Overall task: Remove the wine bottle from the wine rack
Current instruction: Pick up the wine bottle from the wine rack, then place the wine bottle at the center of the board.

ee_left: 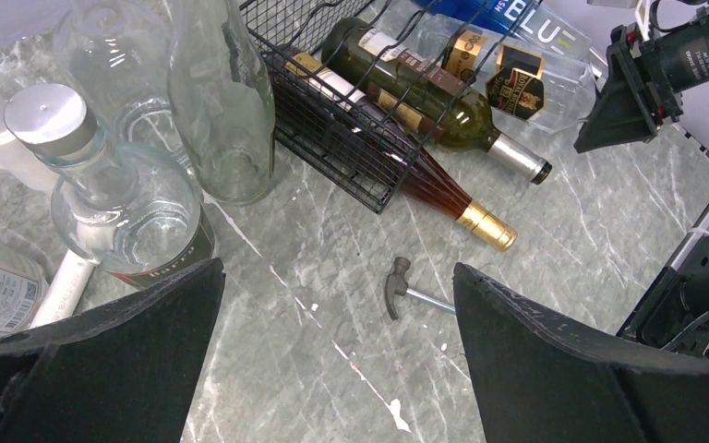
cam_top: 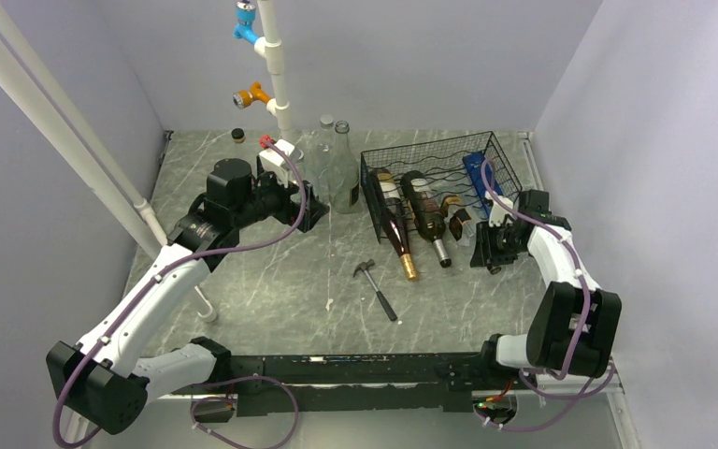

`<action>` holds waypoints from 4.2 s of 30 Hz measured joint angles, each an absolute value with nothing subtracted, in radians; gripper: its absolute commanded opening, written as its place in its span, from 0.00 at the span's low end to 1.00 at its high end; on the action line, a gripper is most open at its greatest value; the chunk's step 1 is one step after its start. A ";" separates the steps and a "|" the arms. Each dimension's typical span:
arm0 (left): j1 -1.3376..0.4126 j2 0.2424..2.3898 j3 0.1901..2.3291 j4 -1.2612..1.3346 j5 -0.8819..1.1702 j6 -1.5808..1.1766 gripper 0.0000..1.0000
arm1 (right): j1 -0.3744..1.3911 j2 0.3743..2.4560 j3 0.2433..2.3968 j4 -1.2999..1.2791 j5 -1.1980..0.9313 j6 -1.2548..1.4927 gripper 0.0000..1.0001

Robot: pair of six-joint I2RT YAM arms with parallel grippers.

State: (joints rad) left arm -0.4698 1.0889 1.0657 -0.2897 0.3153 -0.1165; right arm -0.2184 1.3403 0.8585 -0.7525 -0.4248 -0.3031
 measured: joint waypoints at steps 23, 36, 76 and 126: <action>-0.470 1.089 1.066 -0.290 0.315 -0.116 0.99 | -0.300 1.214 0.870 -0.946 -0.371 -0.418 0.00; -0.470 1.089 1.066 -0.290 0.315 -0.117 0.99 | -0.336 1.218 0.934 -1.058 -0.353 -0.529 0.00; -0.470 1.105 1.064 -0.289 0.316 -0.116 0.99 | -0.355 1.034 1.118 -1.416 -0.334 -0.723 0.00; -0.550 1.237 0.916 -0.011 1.050 -0.035 0.99 | 0.538 1.283 1.276 -1.463 -0.323 -1.040 0.00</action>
